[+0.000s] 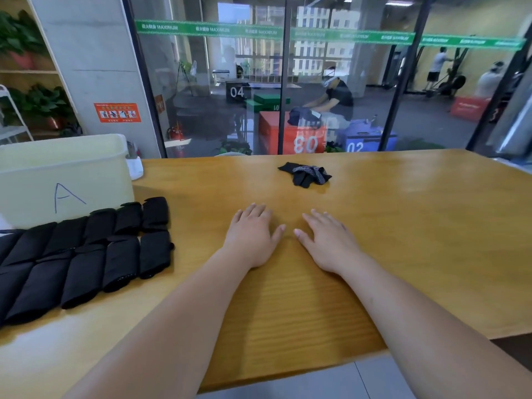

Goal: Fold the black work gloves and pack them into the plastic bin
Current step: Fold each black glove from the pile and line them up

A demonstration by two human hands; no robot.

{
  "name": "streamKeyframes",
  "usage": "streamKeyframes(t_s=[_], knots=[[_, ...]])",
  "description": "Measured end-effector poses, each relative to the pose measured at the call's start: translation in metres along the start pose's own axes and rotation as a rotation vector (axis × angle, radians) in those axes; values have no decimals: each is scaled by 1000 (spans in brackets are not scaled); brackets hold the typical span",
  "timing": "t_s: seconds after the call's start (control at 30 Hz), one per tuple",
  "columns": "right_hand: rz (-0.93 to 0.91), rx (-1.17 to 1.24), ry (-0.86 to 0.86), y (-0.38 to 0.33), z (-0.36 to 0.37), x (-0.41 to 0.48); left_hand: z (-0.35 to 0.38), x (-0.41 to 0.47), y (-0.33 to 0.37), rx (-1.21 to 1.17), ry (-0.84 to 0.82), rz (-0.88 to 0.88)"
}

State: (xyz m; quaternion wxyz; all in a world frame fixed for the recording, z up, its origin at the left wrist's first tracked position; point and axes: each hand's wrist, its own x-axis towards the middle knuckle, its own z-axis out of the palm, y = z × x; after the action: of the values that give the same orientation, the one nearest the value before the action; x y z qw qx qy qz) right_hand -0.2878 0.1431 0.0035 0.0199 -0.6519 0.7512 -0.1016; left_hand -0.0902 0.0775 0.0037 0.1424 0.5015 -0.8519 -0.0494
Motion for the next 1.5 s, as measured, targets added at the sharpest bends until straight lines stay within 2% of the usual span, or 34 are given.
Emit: streamKeyframes(t_s=[0.13, 0.63, 0.8, 0.87, 1.03, 1.5], knots=[[13, -18, 12, 7, 2, 36, 7, 5, -4, -66, 19, -29], [100, -118, 36, 16, 8, 177, 12, 13, -6, -55, -7, -93], [183, -79, -58, 20, 6, 205, 15, 13, -6, -36, 3, -88], [210, -60, -122, 21, 7, 210, 14, 14, -6, -31, -3, -89], [186, -88, -148, 19, 8, 207, 14, 15, -6, -20, -12, -84], [58, -141, -118, 8, 4, 147, 14, 14, -6, -36, 6, -79]])
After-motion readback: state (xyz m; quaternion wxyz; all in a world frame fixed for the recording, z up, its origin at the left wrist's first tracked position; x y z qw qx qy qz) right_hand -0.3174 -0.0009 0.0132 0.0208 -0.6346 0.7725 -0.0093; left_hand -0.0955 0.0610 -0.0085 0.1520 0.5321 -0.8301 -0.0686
